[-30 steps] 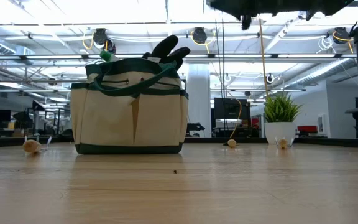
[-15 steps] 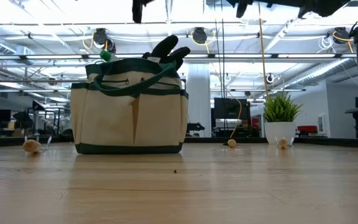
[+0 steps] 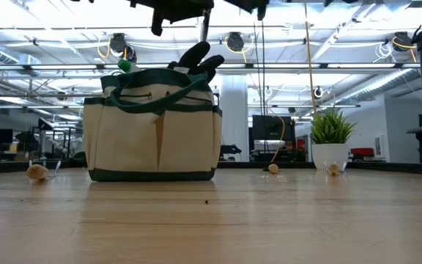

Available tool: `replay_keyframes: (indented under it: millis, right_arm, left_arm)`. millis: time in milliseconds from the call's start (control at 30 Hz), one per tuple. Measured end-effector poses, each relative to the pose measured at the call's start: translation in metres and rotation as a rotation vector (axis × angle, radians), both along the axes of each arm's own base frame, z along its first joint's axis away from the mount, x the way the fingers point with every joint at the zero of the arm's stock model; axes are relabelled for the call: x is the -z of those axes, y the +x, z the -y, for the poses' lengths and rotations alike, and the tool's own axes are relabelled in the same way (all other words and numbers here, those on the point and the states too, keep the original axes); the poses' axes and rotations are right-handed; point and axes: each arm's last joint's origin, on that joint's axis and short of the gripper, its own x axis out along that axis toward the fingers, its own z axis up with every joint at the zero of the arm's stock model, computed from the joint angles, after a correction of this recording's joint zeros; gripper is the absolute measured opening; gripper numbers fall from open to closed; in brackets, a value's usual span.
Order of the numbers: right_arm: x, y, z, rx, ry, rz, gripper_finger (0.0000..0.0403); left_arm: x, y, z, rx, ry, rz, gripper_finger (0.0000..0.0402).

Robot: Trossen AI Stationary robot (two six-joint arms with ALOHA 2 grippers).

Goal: Pick & Place Garden tools in Gardening bag
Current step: Put the left brown trowel into the brown gardening bag

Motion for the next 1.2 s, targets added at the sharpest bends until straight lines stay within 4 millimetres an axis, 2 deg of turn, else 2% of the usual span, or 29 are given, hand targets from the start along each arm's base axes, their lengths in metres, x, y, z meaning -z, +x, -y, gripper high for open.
replay_keyframes:
  millis: [233,467,1100,1200]
  right_arm:
    - [-0.008,0.029,0.007,0.046,0.006,-0.011,0.0261]
    - [-0.010,0.033,0.008,0.058,0.008,-0.011,0.0236]
    - [-0.006,0.034,0.008,0.041,0.067,-0.038,0.0059]
    - [-0.005,0.034,0.007,0.035,0.072,-0.043,0.0055]
  left_arm:
    - [0.001,0.000,0.002,-0.022,0.011,-0.021,0.0065]
    - [0.005,-0.001,0.004,-0.064,0.019,-0.068,0.0065]
    - [0.005,-0.001,0.004,-0.057,0.012,-0.064,0.0065]
    - [0.006,0.000,0.004,-0.045,0.011,-0.066,0.0065]
